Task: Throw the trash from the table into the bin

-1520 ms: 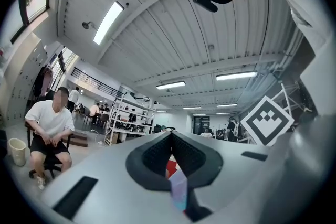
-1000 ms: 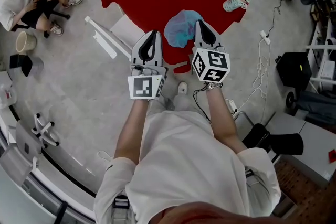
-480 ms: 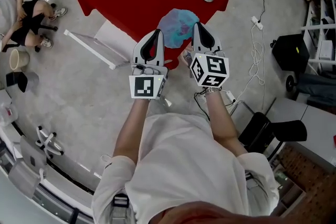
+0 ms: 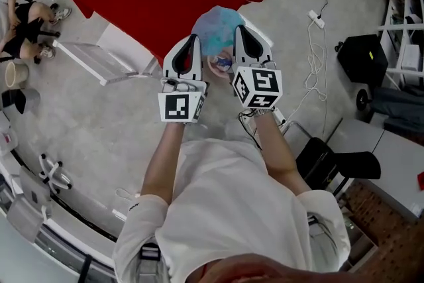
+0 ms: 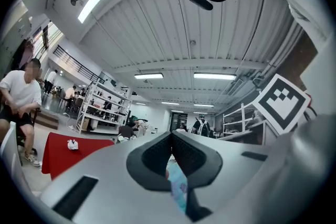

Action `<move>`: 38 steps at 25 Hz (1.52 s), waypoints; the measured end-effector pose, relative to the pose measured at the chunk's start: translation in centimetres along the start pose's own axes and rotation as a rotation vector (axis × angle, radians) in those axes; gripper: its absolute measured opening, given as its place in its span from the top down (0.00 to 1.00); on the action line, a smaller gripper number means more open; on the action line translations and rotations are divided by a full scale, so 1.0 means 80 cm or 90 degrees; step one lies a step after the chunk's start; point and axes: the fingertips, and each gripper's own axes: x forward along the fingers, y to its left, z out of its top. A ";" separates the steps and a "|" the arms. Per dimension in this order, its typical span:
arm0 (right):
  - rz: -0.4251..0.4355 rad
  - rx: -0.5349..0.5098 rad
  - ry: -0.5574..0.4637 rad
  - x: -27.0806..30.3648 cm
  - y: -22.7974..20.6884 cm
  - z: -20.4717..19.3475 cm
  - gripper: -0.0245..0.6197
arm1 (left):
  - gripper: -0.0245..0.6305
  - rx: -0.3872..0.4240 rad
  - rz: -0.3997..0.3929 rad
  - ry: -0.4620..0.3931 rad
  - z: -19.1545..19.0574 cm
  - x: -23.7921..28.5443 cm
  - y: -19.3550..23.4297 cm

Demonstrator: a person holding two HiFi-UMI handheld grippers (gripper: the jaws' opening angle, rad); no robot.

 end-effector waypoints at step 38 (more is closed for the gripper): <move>-0.113 0.077 0.094 -0.022 -0.202 -0.391 0.95 | 0.96 -0.007 -0.083 0.111 -0.354 0.005 -0.114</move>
